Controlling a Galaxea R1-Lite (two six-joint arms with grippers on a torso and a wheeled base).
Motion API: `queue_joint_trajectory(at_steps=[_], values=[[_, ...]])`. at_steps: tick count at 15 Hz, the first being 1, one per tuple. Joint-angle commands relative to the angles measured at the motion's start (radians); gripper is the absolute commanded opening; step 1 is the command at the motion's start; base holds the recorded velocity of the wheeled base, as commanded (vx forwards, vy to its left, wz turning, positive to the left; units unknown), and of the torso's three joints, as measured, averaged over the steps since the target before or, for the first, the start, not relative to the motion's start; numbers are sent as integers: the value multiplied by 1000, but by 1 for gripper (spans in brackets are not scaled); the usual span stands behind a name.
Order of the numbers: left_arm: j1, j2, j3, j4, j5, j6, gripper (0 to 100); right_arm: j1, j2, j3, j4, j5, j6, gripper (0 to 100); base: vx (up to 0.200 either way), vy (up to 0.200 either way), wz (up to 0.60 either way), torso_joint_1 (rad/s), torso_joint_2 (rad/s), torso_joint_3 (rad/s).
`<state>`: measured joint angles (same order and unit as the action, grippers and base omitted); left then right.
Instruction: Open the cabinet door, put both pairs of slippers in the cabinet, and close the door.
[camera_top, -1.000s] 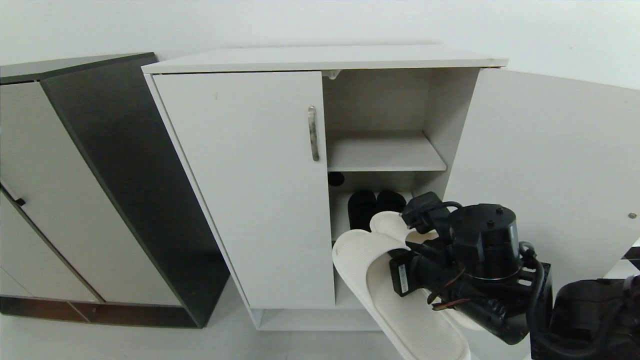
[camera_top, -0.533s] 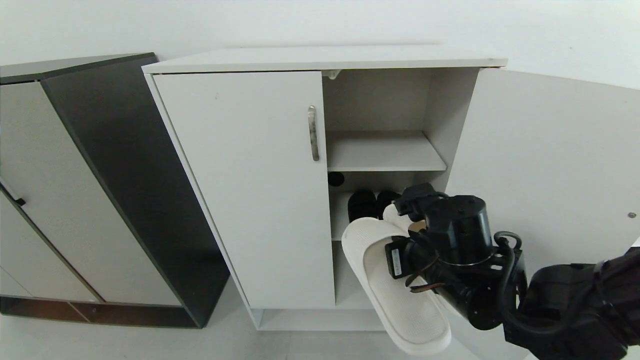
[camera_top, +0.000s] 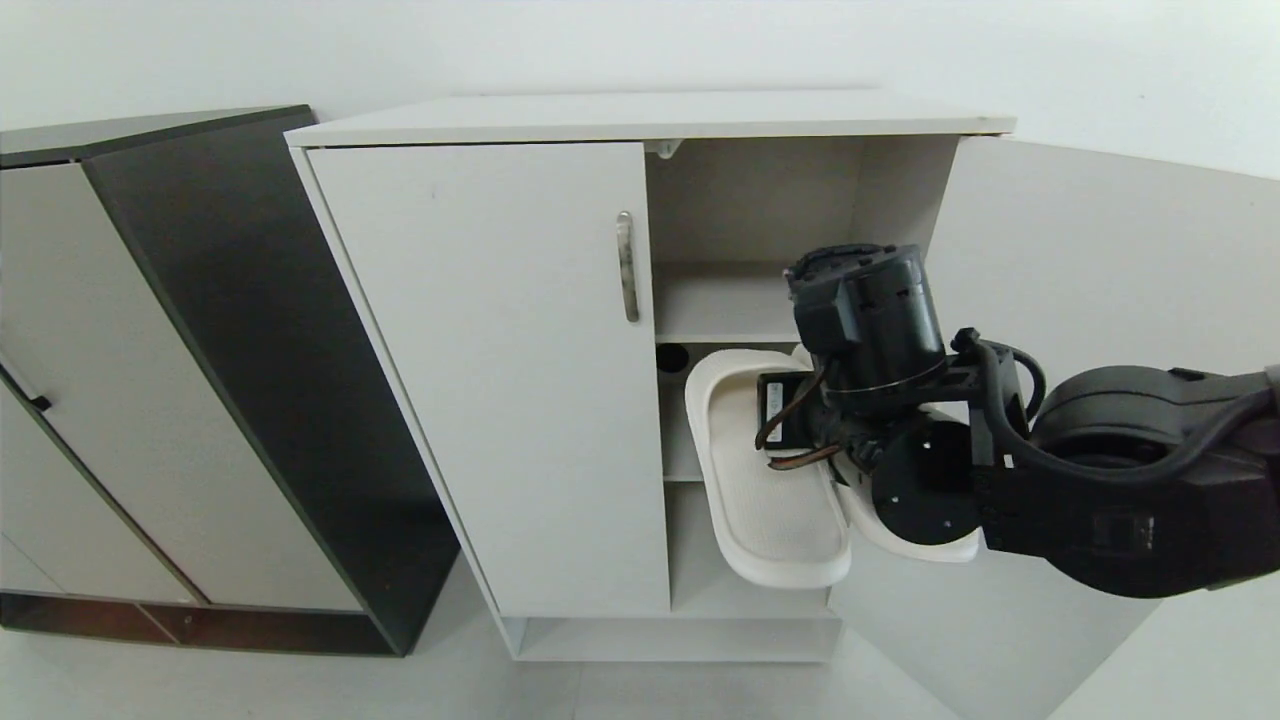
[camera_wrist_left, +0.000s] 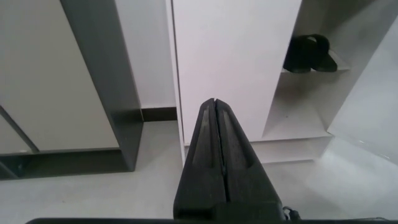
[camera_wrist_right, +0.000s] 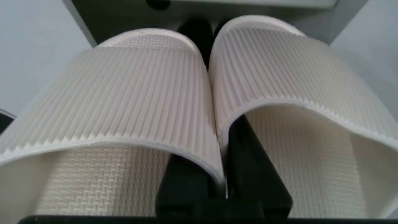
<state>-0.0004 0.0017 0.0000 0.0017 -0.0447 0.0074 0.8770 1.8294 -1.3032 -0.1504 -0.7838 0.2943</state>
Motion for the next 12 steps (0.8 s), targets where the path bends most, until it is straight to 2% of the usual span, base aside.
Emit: queue_joint_trajectory(at_steps=[1, 3, 6, 12], values=[[-1, 1, 0, 0, 0, 0, 0, -1, -7, 10, -46, 0, -33, 0, 0, 0, 0, 0, 0, 0], [0, 1, 0, 0, 0, 0, 0, -3, -4, 27, -106, -3, -69, 0, 0, 0, 0, 0, 0, 0], [0, 1, 0, 0, 0, 0, 0, -9, -2, 56, -113, -3, -69, 0, 0, 0, 0, 0, 0, 0], [-1, 1, 0, 0, 0, 0, 0, -16, 5, 59, -115, -2, -67, 0, 200, 0, 0, 1, 3, 5]])
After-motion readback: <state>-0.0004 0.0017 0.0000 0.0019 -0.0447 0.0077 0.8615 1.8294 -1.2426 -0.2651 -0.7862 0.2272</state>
